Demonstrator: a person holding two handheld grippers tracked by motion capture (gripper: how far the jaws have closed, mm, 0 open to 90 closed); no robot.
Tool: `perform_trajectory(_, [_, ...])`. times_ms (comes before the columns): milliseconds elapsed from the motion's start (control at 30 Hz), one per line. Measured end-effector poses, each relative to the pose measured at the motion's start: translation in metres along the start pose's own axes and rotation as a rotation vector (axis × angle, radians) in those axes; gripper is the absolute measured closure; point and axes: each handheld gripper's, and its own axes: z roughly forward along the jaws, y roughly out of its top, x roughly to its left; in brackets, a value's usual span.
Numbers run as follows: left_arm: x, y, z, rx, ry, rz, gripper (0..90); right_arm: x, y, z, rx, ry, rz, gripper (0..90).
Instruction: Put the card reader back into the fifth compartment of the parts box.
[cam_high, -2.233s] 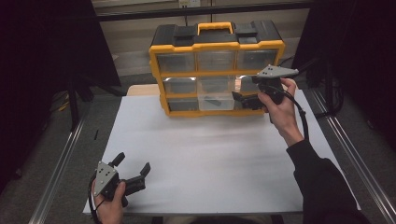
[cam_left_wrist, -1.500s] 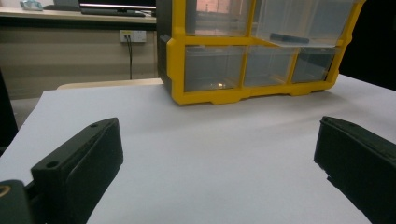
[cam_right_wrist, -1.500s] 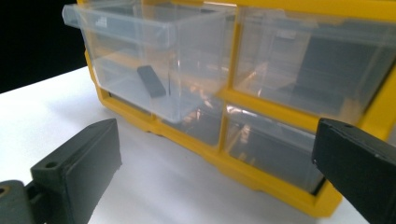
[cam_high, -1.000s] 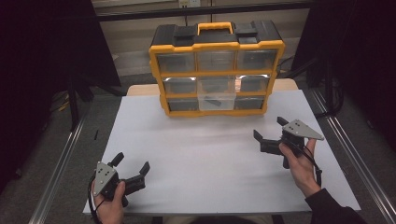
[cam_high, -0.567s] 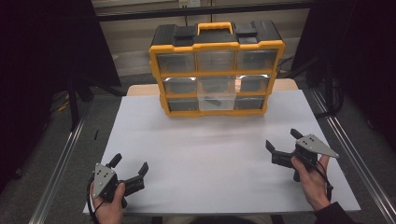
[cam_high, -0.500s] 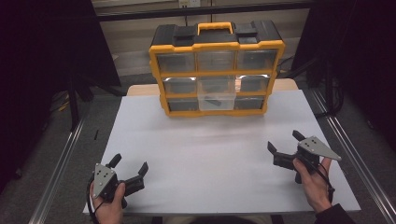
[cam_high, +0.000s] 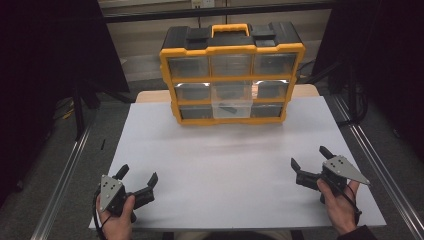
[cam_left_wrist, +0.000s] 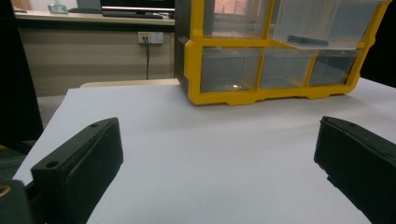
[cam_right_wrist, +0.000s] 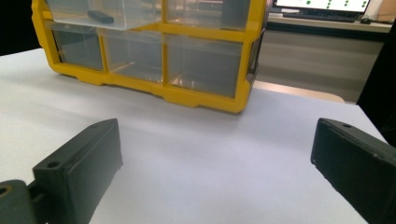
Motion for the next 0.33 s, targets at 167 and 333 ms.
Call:
perform_trajectory(167, [0.0007,0.0004,0.0000,0.002,-0.005,0.002,1.2,0.0001,-0.0002,0.0010,-0.005,0.005,0.006,1.6])
perform_trajectory(333, [0.0008,0.0005,0.0005,0.001,-0.011,-0.001,1.2,-0.0002,0.0000,0.0017,-0.009,0.011,0.014,1.7])
